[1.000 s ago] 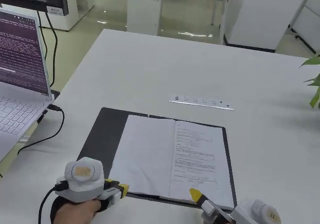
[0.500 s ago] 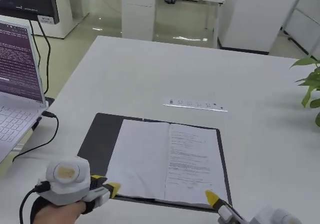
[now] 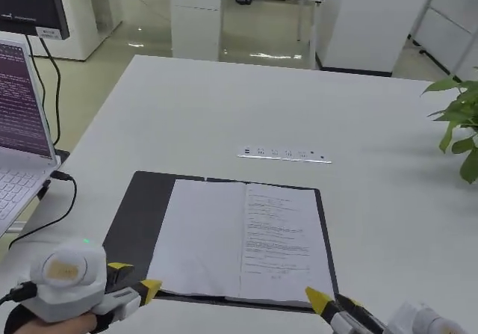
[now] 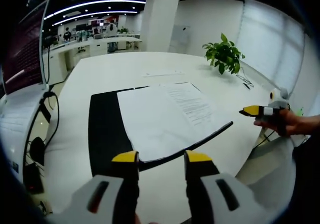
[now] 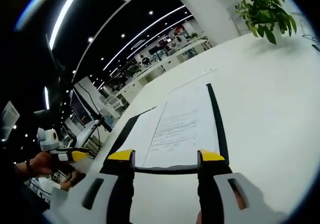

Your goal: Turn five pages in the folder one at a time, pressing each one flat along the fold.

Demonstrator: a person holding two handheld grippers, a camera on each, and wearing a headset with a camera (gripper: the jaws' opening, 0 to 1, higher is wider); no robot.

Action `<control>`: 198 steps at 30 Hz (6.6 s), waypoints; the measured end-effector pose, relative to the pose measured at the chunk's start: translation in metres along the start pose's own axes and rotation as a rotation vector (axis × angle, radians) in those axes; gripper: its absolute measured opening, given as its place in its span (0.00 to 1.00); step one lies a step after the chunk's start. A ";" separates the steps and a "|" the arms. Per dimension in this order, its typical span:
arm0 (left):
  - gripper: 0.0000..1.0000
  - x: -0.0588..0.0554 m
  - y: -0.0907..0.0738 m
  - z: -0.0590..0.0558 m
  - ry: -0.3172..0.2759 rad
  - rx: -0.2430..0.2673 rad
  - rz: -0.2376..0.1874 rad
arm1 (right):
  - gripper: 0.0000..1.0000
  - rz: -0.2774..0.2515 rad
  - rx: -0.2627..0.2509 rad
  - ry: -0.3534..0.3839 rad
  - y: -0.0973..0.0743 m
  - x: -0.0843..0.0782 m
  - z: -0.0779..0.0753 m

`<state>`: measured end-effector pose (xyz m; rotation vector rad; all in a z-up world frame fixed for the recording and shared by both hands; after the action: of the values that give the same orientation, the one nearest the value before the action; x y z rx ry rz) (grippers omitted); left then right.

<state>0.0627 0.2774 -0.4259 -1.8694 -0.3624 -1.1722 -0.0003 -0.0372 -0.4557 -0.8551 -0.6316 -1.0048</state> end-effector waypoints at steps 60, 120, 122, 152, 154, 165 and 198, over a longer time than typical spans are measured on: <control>0.61 0.033 0.089 -0.101 0.186 -0.219 0.016 | 0.69 0.067 0.043 -0.153 -0.039 0.023 -0.020; 0.59 -0.017 0.214 -0.198 0.199 -0.311 0.106 | 0.67 0.124 0.044 -0.125 -0.050 0.007 -0.034; 0.59 -0.016 0.218 -0.201 0.190 -0.310 0.101 | 0.67 0.125 0.040 -0.119 -0.050 0.007 -0.036; 0.60 -0.021 0.238 -0.211 0.352 -0.281 0.076 | 0.62 0.138 0.019 -0.089 -0.047 0.002 -0.047; 0.57 -0.020 0.238 -0.210 0.350 -0.283 0.077 | 0.61 0.133 0.023 -0.085 -0.046 0.003 -0.047; 0.51 -0.016 0.237 -0.204 0.303 -0.300 0.081 | 0.57 0.121 0.051 -0.077 -0.024 0.011 -0.043; 0.45 -0.015 0.233 -0.196 0.236 -0.320 0.090 | 0.44 0.073 0.122 0.183 0.092 0.040 -0.064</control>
<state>0.0877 -0.0096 -0.5256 -1.9638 0.0437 -1.4350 0.1041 -0.0848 -0.4869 -0.6661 -0.4965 -0.9559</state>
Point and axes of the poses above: the centre of the closed fingertips' face, and the gripper's own axes: y roughly forward along the fingers, z roughly to its left, x roughly out of its top, the point moved 3 cm from there along -y, roughly backward along the fingers, and after that the axes turned 6 degrees about -z, right-handed, at the moved point
